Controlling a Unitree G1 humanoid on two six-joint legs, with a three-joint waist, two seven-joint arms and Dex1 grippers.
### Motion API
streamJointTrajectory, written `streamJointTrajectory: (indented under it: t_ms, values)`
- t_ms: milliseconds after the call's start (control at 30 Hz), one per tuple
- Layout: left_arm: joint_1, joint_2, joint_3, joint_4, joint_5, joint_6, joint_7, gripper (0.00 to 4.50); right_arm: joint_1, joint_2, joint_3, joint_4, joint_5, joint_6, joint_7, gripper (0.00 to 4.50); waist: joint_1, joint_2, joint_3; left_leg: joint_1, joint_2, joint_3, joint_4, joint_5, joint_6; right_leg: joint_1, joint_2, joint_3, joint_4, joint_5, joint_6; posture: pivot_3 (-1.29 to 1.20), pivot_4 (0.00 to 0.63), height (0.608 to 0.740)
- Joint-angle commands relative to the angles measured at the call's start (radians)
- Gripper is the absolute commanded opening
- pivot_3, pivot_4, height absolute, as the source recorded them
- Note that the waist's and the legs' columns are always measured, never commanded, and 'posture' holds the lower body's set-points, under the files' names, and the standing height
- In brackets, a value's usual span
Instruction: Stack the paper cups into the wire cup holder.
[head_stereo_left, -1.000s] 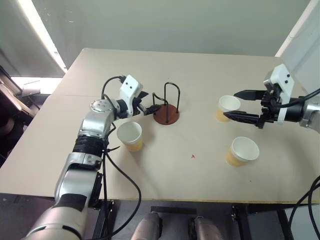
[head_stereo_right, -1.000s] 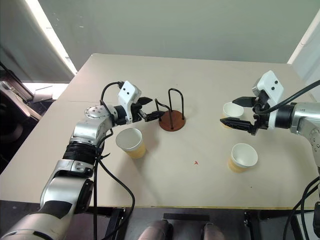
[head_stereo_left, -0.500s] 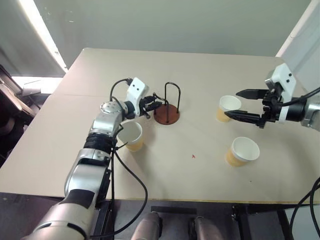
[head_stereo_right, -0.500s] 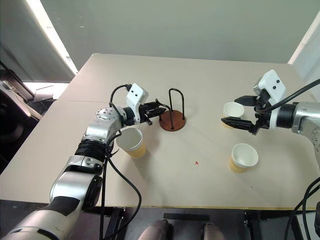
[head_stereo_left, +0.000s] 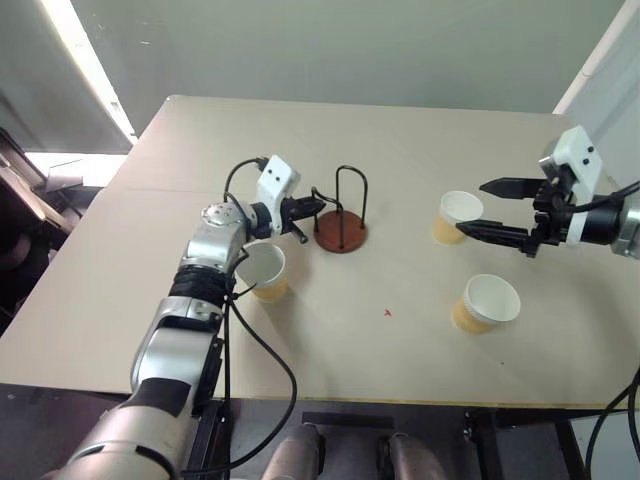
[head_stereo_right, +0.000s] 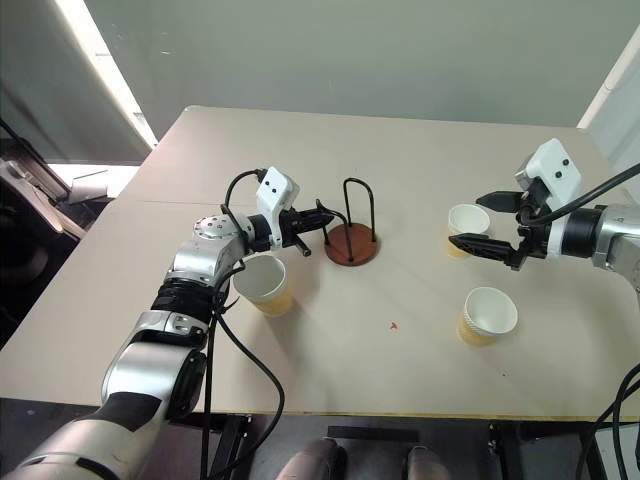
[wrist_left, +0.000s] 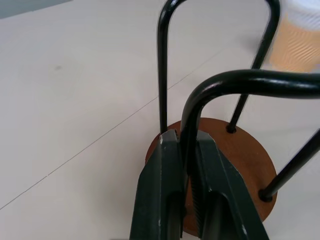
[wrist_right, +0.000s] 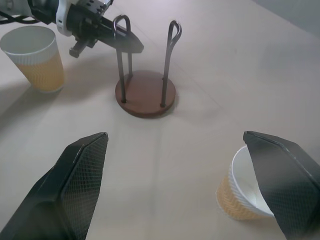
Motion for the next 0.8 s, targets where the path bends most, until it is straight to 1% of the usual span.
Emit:
streamJointTrajectory:
  t_ms: [33,167,267,400,600,800]
  values:
    - [-0.023,-0.002,-0.012,-0.146,-0.056,0.038,-0.123,0.03,0.023,-0.060,-0.084,-0.059,0.037,0.013,0.032,4.50,0.003,0.000,0.000,0.000,0.000,0.000,0.000,0.000,0.000,0.000,0.000,0.000,0.000,0.000,0.000,0.00,0.150,0.740]
    - [0.008,0.019,-0.073,-0.251,-0.066,0.088,-0.258,0.03,0.077,-0.113,-0.136,-0.103,0.078,0.037,0.067,4.50,0.005,0.000,0.000,-0.002,0.000,0.000,0.000,0.000,0.000,0.000,0.000,0.000,0.000,0.000,0.000,0.00,0.150,0.740]
    - [0.026,0.052,-0.137,-0.320,-0.062,0.113,-0.385,0.03,0.144,-0.165,-0.200,-0.146,0.112,0.064,0.109,4.50,0.004,0.000,0.000,-0.002,0.000,0.000,0.000,0.000,0.000,0.000,0.000,0.000,0.000,0.000,0.000,0.00,0.150,0.740]
    - [0.033,0.079,-0.197,-0.349,-0.045,0.104,-0.487,0.03,0.197,-0.220,-0.275,-0.179,0.155,0.103,0.141,4.50,0.004,0.000,0.000,-0.002,0.000,0.000,0.000,0.000,0.000,0.000,0.000,0.000,0.000,0.000,0.000,0.00,0.150,0.740]
    - [0.033,0.057,-0.254,-0.308,-0.003,0.044,-0.521,0.03,0.219,-0.239,-0.313,-0.210,0.191,0.127,0.125,4.50,0.004,0.000,0.000,-0.001,0.000,0.000,0.001,0.000,0.000,0.000,0.000,0.000,0.000,0.000,0.001,0.00,0.150,0.740]
    - [0.025,-0.008,-0.270,-0.250,0.028,-0.010,-0.486,0.03,0.231,-0.228,-0.329,-0.235,0.215,0.138,0.089,4.50,0.005,0.000,0.000,-0.001,0.000,0.000,0.001,0.000,0.001,0.000,0.000,0.000,0.000,0.000,0.001,0.00,0.150,0.740]
